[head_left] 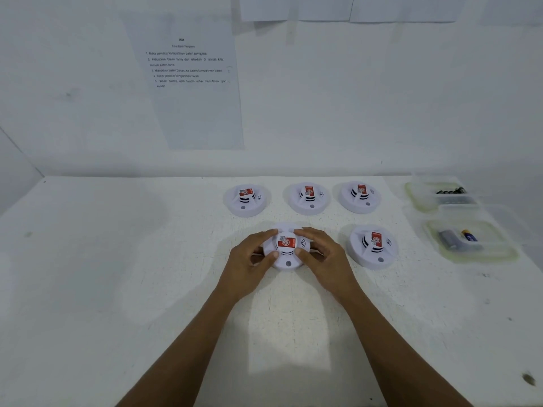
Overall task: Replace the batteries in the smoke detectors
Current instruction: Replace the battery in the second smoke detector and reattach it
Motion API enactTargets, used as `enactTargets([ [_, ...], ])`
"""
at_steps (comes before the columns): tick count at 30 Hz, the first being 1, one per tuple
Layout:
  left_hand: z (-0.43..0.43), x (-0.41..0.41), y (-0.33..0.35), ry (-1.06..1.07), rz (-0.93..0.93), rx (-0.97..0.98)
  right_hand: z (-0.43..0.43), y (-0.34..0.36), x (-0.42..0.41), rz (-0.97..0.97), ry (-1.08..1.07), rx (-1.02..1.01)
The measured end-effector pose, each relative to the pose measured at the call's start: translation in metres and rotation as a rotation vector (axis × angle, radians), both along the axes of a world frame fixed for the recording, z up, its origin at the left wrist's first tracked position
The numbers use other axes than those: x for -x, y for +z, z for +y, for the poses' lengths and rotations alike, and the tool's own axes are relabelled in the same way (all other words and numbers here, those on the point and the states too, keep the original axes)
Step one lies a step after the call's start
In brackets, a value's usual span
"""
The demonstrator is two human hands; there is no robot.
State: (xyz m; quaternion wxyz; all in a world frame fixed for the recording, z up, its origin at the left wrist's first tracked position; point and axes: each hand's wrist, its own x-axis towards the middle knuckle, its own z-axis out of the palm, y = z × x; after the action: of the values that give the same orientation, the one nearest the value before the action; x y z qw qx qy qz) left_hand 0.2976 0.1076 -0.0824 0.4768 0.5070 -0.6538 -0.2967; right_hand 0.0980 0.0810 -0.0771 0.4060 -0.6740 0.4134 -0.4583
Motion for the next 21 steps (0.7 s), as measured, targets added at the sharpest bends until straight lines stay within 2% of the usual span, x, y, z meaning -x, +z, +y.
enactTargets([
  [21, 0.0016, 0.0019, 0.0020, 0.012, 0.016, -0.017, 0.0028, 0.0033, -0.0013, -0.002, 0.001, -0.014],
])
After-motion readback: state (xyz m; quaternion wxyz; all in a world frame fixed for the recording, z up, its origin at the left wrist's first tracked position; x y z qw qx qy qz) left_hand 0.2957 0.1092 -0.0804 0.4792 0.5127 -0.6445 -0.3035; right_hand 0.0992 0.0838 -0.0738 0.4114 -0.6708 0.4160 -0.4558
